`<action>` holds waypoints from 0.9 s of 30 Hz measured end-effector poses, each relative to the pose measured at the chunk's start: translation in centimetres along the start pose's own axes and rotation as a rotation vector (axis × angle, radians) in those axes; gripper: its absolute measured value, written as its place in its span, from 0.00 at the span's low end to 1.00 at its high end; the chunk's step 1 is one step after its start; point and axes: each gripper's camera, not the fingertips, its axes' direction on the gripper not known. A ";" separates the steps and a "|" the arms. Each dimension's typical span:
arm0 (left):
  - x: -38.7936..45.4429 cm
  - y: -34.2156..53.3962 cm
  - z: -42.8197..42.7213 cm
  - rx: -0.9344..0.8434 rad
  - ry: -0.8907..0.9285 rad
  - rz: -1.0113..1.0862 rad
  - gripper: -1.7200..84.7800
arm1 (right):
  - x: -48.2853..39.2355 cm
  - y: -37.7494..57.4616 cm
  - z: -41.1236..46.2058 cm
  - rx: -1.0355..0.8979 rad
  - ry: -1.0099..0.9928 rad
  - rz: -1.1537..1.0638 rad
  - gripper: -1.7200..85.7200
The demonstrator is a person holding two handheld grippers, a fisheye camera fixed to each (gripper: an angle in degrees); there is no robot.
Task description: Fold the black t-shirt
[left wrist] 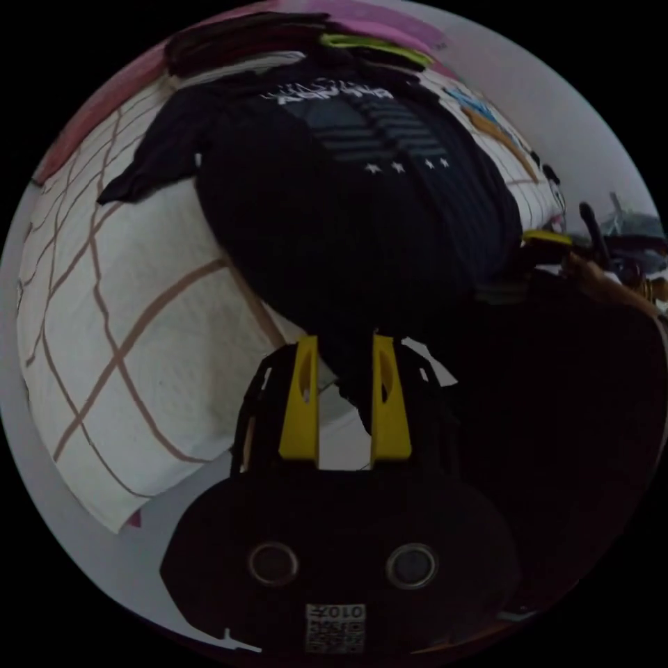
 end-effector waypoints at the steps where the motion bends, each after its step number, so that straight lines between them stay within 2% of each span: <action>1: -0.2 -0.2 0.1 -0.002 -0.004 0.001 0.15 | 0.5 -0.7 0.4 -0.005 -0.009 0.004 0.11; 11: -4.4 -0.1 2.0 0.028 0.021 -0.094 0.14 | 3.9 -3.8 1.8 -0.066 -0.050 -0.020 0.07; 19: -5.7 -1.4 4.5 0.034 0.075 -0.116 0.12 | 6.8 -2.4 -0.4 -0.007 -0.073 -0.100 0.07; 24: -7.8 -1.3 5.7 -0.019 0.090 -0.188 0.05 | 6.9 -3.2 -0.9 -0.014 -0.025 -0.185 0.07; 27: -9.2 -0.4 5.1 0.021 0.203 -0.193 0.03 | 7.1 -3.4 -0.8 -0.036 -0.004 -0.218 0.07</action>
